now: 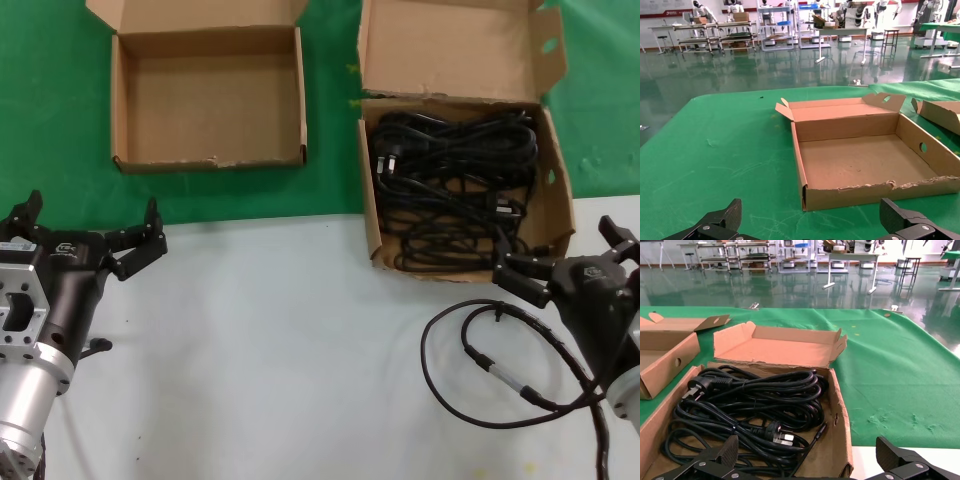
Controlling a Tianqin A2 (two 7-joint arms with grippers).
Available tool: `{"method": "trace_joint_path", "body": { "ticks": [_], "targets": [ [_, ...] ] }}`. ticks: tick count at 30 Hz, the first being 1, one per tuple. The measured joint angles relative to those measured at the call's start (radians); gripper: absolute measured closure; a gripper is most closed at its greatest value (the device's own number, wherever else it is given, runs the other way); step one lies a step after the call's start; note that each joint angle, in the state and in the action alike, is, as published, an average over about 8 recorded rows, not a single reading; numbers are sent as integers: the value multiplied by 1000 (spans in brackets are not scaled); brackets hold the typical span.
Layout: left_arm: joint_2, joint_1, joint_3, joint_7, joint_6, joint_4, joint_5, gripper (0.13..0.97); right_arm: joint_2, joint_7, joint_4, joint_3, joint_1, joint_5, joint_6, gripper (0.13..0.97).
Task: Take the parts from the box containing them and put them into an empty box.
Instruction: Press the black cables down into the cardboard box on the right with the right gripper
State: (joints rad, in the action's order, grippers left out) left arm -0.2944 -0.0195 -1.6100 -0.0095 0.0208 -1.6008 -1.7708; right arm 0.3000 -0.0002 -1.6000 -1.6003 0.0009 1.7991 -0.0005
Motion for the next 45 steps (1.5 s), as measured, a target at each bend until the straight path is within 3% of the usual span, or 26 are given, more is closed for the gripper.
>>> {"method": "trace_joint_path", "body": {
  "ticks": [31,40,45],
  "targets": [
    [0,0,0,0,0,0,0,132,0,0,0,0,0,0,0,129],
    [0,0,0,0,0,0,0,175,-1,-2,-1,2,-1,-1,-5,129],
    [0,0,0,0,0,0,0,243,9,-15,-11,3,-4,-10,-32,129]
  ]
}}
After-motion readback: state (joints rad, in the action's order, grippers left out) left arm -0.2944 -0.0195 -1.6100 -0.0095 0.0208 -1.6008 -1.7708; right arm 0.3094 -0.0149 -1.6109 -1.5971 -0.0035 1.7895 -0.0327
